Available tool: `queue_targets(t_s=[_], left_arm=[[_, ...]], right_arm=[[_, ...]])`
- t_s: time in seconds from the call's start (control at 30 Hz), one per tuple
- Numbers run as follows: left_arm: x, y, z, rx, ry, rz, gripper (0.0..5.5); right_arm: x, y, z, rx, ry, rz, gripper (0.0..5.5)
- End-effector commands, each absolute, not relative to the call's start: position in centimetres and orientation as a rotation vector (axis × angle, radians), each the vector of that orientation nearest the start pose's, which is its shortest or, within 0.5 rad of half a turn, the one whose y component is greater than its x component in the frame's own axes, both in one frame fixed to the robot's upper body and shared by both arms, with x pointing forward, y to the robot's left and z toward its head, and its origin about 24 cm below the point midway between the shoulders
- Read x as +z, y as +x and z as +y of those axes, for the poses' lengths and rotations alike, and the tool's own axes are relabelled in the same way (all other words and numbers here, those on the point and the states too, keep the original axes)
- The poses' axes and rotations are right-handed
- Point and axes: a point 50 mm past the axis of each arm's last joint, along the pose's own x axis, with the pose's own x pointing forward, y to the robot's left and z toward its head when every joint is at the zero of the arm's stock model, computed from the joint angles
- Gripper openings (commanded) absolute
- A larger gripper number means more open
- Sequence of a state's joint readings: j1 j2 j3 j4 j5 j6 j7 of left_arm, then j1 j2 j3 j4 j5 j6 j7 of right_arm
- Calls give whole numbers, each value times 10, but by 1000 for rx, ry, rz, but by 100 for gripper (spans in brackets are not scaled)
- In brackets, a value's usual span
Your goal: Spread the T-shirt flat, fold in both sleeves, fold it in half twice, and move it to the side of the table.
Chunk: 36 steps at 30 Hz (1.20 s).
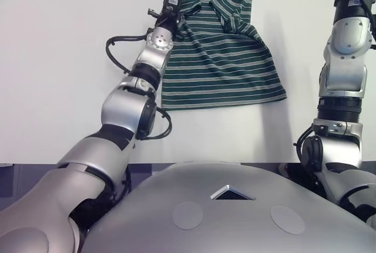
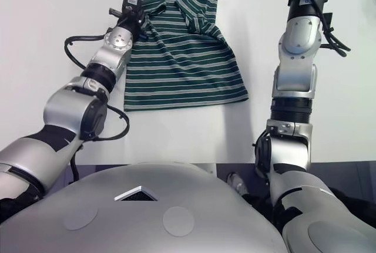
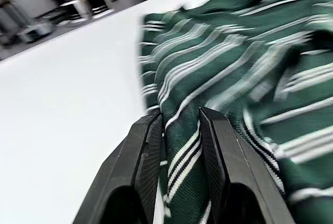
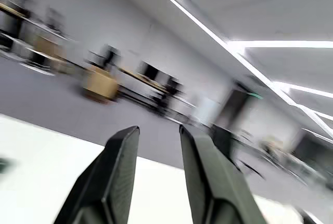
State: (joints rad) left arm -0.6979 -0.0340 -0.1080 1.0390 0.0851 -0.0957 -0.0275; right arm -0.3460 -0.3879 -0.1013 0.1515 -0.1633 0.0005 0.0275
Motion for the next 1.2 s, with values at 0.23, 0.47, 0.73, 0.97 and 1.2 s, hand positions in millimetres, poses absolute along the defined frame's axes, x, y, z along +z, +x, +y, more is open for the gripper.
queue_targets(t_s=[0.23,0.47,0.73,0.97,1.2], left_arm=[[102,230,156,-680,878,-206,216],[34,123,223,-1136,1297,-169,275],[-1,121,187,-1272,1303,-211,275],[-21,139,188,-1243,1381,-141,275],[-36,132,205,-1246,1406,-19,275]], right_arm=[[71,227,-307,598,-1122,-21,206],[38,139,-351,986,-1351,146,273],[21,160,-314,1205,-1408,-94,273],[12,173,-298,1267,-1411,-191,273],[6,169,-295,1294,-1386,-214,273]])
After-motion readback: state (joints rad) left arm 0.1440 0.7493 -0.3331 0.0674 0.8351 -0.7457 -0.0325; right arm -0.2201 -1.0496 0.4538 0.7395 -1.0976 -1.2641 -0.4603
